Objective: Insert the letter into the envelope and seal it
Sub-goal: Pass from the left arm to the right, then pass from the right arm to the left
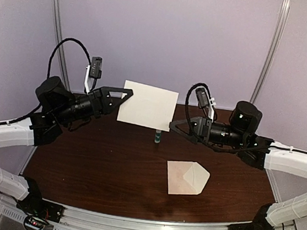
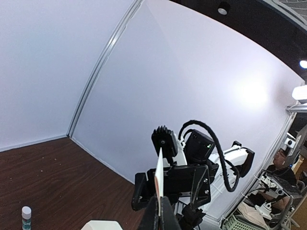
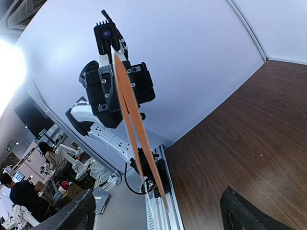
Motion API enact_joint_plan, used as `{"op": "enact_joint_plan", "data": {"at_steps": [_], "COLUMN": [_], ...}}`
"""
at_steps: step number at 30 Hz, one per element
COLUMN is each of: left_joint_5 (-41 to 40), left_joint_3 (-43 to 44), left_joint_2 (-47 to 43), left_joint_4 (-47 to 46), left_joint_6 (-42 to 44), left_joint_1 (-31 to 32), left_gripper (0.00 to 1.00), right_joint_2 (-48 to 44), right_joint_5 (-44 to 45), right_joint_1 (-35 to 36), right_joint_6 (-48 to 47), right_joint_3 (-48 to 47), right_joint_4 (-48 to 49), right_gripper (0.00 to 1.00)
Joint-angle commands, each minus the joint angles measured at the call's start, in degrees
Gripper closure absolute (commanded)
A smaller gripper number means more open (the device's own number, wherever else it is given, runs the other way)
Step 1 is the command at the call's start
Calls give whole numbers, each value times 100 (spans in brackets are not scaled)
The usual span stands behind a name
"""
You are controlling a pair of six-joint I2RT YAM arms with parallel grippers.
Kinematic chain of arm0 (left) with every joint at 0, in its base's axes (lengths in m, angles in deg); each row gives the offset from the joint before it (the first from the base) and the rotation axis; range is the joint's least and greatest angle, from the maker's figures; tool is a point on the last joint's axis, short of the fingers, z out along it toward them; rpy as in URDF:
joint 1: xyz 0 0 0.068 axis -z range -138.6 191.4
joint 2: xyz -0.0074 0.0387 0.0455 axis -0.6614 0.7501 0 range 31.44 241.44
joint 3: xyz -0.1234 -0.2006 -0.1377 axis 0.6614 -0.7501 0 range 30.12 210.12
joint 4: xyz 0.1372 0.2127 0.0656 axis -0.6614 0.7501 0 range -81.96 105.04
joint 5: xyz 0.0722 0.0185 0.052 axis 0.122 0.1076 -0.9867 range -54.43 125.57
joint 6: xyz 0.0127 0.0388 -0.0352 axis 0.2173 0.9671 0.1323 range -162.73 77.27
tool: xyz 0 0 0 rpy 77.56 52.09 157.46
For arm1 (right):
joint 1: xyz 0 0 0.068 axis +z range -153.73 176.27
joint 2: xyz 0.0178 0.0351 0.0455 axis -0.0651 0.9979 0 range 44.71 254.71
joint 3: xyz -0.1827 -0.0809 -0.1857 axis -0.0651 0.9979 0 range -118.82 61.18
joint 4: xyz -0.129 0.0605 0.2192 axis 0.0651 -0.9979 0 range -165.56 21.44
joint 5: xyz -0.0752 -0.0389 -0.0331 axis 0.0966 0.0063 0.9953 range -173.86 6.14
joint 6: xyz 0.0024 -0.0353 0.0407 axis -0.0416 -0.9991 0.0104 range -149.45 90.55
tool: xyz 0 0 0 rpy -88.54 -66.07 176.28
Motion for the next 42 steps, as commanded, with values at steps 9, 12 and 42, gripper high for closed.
{"op": "enact_joint_plan", "data": {"at_steps": [9,12,42], "left_joint_5": [-273,-278,1099], "left_joint_3": [-320,-294,1477], "left_joint_2": [91,120,802], "left_joint_4": [-966,-626,4341], "left_joint_6": [-436,-276,2336], "left_joint_1": [190,190,180], "left_gripper": [100,99,58], "right_joint_2": [666,622,1077], "right_joint_5": [-431,-399,-1148], "right_joint_1": [197,184,-129], "right_joint_6": [733,654,-3169], "right_joint_3": [-554,-523,-2283], "right_joint_4": [1743,1628,-4866], "right_gripper": [88,100,100]}}
